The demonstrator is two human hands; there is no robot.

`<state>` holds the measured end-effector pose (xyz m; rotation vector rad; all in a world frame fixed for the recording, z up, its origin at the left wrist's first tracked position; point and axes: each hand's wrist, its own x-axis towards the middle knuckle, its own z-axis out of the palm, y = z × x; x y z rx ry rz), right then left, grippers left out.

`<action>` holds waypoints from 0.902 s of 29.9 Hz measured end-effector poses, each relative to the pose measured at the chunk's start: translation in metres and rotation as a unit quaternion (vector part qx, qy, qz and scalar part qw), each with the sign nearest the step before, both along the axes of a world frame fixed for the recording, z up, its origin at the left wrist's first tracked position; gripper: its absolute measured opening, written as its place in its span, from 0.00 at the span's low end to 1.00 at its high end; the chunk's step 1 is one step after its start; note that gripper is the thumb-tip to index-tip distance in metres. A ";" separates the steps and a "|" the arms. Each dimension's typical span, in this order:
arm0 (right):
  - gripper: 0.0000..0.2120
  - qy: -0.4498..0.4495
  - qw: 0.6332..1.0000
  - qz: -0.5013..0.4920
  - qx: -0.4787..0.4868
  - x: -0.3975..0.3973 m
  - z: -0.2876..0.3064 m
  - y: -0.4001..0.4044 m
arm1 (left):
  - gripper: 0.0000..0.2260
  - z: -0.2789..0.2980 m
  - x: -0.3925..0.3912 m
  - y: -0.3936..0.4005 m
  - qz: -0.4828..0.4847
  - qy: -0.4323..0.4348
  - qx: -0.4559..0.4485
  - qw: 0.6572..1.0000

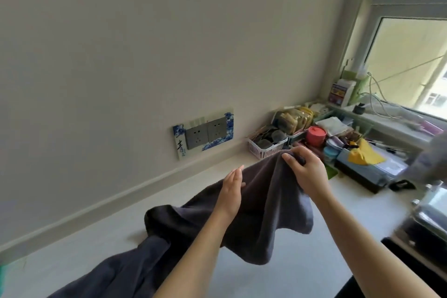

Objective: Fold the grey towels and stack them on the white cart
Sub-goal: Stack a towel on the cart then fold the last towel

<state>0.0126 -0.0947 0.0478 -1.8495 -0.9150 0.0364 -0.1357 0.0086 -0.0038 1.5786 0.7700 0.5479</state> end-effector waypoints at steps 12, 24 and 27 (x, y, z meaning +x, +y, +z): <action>0.08 -0.065 0.965 -0.135 -0.214 0.140 -0.053 0.001 | 0.22 -0.042 0.083 0.006 0.032 0.062 -0.028 0.997; 0.09 -0.021 0.956 0.042 -0.289 0.085 -0.136 0.022 | 0.18 -0.106 0.013 0.022 0.153 0.238 0.045 0.958; 0.09 0.011 0.943 0.140 -0.302 0.059 -0.156 0.032 | 0.22 -0.130 -0.025 0.025 0.175 0.323 0.009 0.930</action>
